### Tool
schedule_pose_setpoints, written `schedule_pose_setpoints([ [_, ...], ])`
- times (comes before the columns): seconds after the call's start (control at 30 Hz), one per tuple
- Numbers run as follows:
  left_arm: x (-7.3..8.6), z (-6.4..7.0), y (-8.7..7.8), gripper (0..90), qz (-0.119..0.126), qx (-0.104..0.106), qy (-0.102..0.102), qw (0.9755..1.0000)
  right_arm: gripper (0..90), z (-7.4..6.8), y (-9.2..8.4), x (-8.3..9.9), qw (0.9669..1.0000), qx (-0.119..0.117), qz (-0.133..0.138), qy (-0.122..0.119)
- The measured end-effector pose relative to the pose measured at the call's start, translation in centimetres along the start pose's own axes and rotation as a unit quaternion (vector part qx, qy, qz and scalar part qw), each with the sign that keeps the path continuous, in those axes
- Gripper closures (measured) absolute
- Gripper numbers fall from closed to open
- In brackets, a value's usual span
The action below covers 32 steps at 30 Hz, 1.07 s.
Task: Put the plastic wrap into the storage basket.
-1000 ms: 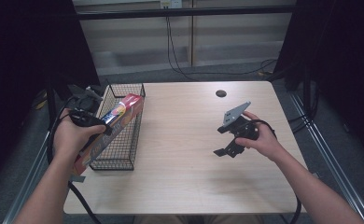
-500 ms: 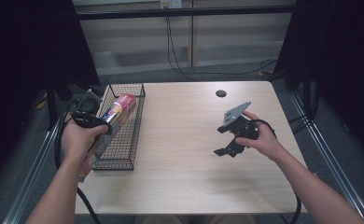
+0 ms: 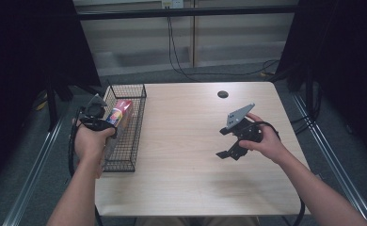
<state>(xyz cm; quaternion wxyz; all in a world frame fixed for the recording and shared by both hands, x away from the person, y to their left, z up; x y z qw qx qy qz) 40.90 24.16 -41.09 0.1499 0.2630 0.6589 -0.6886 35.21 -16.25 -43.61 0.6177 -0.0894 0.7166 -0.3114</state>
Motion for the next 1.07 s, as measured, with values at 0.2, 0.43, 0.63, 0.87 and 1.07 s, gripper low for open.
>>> schedule_pose_setpoints([
  [0.2,0.3,0.2,0.9,43.2,-0.013,-0.012,-0.011,0.9998,8.7,0.3,-0.3,0.2,1.0,0.005,0.0,0.002],
  [0.43,1.0,0.5,2.1,42.3,-0.027,-0.007,-0.03,0.9992,8.7,0.2,-0.1,0.6,1.0,0.001,0.0,0.006],
  [0.63,1.0,0.5,1.8,39.8,-0.011,-0.003,-0.031,0.9995,8.7,0.1,-0.2,1.2,0.9999,0.001,0.001,0.011],
  [0.87,-0.8,1.0,-0.5,21.3,0.027,0.012,-0.01,0.9995,8.6,0.3,-0.4,1.3,0.9999,0.008,0.0,0.01],
  [1.07,-2.0,3.5,-2.2,16.4,0.064,0.059,0.031,0.9957,8.6,0.4,-0.8,1.6,0.9997,0.016,-0.002,0.019],
])
Point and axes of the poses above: each handheld gripper's, and its own axes: y roughly forward along the jaws, x roughly out of its underside, z roughly to its right, the point moved 5 cm from there along y, roughly forward along the jaws, and after that the axes turned 14 degrees about z, right-handed, at the moved point
